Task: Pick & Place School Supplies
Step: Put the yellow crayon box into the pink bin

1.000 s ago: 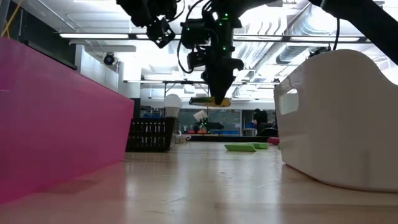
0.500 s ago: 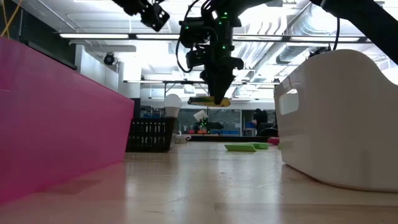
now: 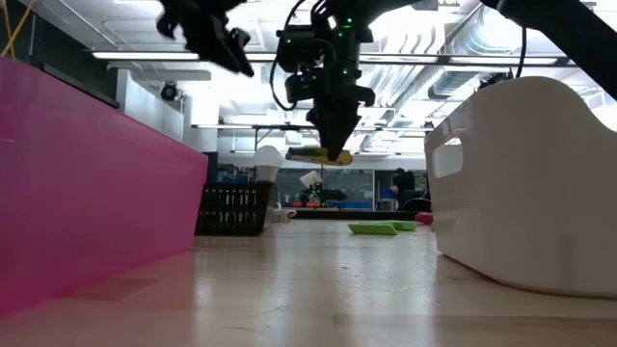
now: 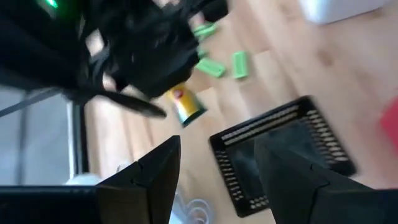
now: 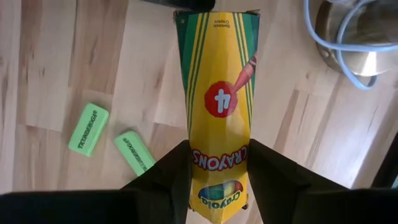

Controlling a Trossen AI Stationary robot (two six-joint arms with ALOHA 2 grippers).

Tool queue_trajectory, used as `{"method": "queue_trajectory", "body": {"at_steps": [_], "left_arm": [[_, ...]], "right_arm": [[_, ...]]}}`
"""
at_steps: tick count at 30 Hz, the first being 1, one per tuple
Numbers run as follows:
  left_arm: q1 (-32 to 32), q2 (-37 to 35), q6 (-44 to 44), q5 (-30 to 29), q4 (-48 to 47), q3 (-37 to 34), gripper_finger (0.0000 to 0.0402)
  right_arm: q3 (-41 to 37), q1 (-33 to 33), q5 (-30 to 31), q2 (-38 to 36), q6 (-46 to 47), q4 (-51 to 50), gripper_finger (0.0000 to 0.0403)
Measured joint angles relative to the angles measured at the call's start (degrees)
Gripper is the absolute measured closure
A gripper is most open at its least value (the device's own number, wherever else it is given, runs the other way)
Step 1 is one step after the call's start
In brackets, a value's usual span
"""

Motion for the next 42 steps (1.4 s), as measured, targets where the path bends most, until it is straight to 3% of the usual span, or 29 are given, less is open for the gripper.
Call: {"method": "queue_trajectory", "body": {"at_steps": [6,10,20,27,34,42], "left_arm": [[-4.02,-2.65,-7.47,-17.02,15.20,-11.79,0.0204],[-5.65,-2.65,-8.03,-23.05,19.14,-13.69,0.0204],[-9.17,-2.67,-7.09,-22.97,19.26,-13.58,0.0204],[-9.94,-2.67,-10.15,-22.96,19.33,-13.58,0.0204],[-9.37,-2.67,-11.45,-22.93,20.86,-13.58,0.0204],[-12.49,-2.67,-6.25,-22.86,24.22,-13.58,0.0204]], "right_arm": [[0.00,0.43,-3.11,0.00,0.82,0.24,0.0269],[0.00,0.93,-4.40,0.00,1.43,-0.02,0.0269],[0.00,2.38,-4.15,-0.66,1.36,-0.83,0.0268],[0.00,2.46,-5.00,-5.21,2.13,-1.35,0.0268],[0.02,1.89,-11.37,-8.40,5.78,-1.50,0.0268],[0.02,1.93,-17.60,-8.55,6.64,-1.62,0.0268]]}}
